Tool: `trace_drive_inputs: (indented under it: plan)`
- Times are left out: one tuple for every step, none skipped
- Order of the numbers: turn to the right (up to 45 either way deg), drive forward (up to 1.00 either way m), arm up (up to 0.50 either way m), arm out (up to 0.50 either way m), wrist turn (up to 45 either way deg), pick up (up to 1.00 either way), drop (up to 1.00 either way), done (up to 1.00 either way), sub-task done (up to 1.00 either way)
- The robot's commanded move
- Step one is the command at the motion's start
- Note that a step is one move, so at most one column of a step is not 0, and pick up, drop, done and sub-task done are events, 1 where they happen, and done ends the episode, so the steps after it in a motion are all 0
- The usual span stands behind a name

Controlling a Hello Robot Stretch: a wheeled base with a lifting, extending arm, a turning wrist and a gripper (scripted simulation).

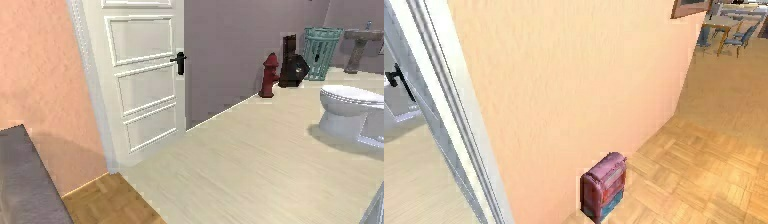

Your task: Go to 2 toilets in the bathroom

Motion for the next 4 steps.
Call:
trace_drive_inputs:
  plan:
    - [15.0, 0.00, 0.00, 0.00, 0.0, 0.00, 0.00, 0.00, 0.00]
    - [0.0, 0.65, 0.00, 0.00, 0.0, 0.00, 0.00, 0.00, 0.00]
    - [27.0, 0.00, 0.00, 0.00, 0.0, 0.00, 0.00, 0.00, 0.00]
    - [0.0, 0.05, 0.00, 0.00, 0.0, 0.00, 0.00, 0.00, 0.00]
